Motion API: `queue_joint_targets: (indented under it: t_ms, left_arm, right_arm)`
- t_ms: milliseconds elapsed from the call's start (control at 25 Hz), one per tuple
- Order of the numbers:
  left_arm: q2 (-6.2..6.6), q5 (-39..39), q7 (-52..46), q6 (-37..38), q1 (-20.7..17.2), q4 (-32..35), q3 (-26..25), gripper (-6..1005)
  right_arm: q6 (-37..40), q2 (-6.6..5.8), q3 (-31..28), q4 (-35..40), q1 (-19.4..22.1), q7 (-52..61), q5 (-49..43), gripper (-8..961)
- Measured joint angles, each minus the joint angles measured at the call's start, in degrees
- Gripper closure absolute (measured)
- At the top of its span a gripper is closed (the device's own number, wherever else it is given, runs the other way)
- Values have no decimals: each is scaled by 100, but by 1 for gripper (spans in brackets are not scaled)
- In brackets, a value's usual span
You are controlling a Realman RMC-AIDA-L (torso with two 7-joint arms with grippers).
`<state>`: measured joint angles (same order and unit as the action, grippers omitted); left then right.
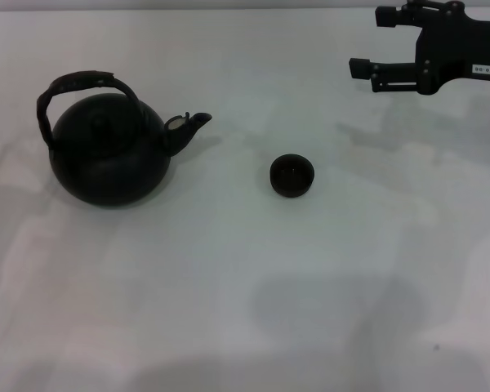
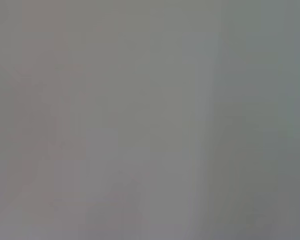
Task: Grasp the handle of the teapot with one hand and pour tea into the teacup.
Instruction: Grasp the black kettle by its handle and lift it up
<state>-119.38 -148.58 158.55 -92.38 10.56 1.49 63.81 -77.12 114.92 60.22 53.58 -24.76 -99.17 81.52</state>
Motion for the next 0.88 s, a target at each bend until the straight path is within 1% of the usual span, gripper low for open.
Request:
queue_joint_targets:
  t_ms: [280, 440, 760, 880]
  left_arm:
    - [-11, 324, -10, 255, 241, -144, -1, 175]
    - [-29, 311, 11, 322, 372, -367, -48, 176]
    - [-32, 361, -149, 629, 485, -495, -35, 178]
    - [-20, 457, -296, 792, 618, -532, -11, 178]
  right_arm:
    - [-3, -5, -12, -119, 46, -80, -28, 79]
    - [-13, -12, -16, -157, 75, -107, -27, 79]
    - [-39, -1, -7, -175, 77, -174, 4, 79]
    - [-49, 0, 4, -195, 77, -181, 7, 79]
